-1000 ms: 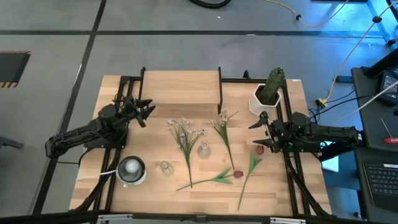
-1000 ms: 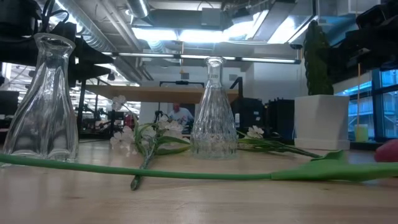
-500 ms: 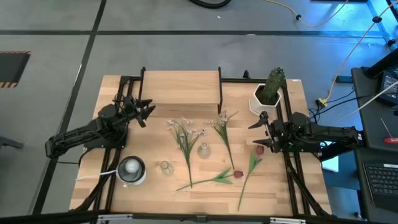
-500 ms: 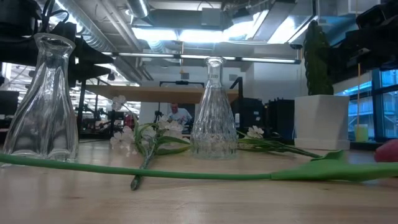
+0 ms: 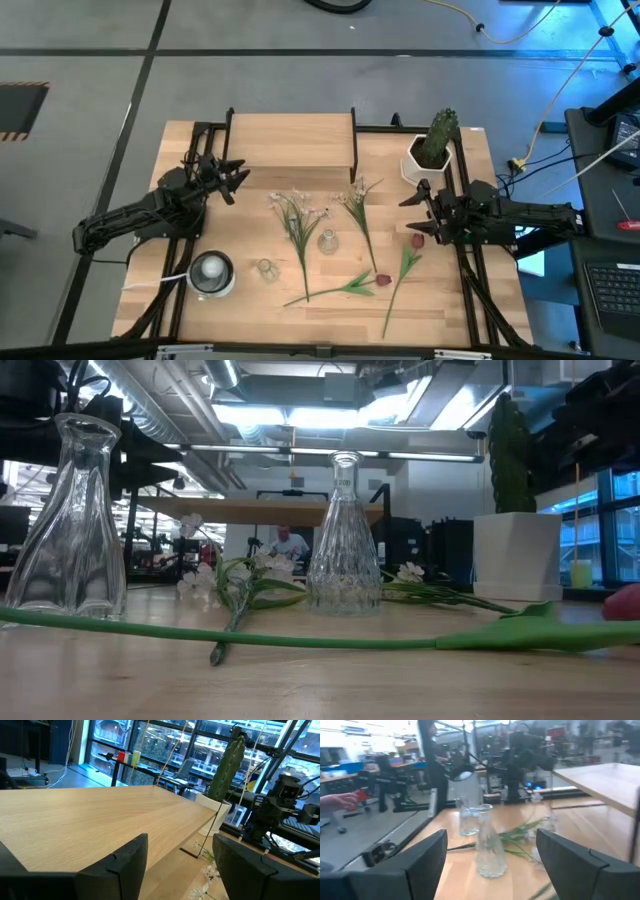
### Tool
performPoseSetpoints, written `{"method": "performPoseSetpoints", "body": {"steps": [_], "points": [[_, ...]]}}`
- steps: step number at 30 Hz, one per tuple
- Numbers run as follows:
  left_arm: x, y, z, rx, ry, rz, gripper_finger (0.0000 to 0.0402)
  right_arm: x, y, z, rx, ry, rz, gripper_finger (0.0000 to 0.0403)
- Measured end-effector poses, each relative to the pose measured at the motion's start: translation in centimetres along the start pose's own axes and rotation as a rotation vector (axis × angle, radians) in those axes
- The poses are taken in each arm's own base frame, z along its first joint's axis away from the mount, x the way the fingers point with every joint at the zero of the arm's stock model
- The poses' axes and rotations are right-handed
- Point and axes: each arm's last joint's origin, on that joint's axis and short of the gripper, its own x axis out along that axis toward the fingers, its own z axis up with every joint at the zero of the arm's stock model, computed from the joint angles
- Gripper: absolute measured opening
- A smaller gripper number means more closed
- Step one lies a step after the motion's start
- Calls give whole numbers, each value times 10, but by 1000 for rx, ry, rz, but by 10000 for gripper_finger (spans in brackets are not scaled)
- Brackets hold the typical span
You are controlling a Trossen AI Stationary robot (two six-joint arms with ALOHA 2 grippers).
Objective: Pick and place flowers into a vace then onto a shelf
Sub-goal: Put the right white flowers into the right transparent vase
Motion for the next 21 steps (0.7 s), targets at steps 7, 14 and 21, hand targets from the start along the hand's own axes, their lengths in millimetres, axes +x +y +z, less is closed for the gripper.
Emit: {"method": "performPoseSetpoints", "body": {"steps": [7, 14, 21], "points": [[0, 0, 0, 0, 0, 0, 216, 5, -5, 11, 235, 6, -188, 307], [0, 0, 0, 0, 0, 0, 216, 28, -4, 55, 328, 98, -260, 307], [0, 0, 0, 0, -3, 6, 216, 81, -3, 93, 530, 385, -564, 307]]}}
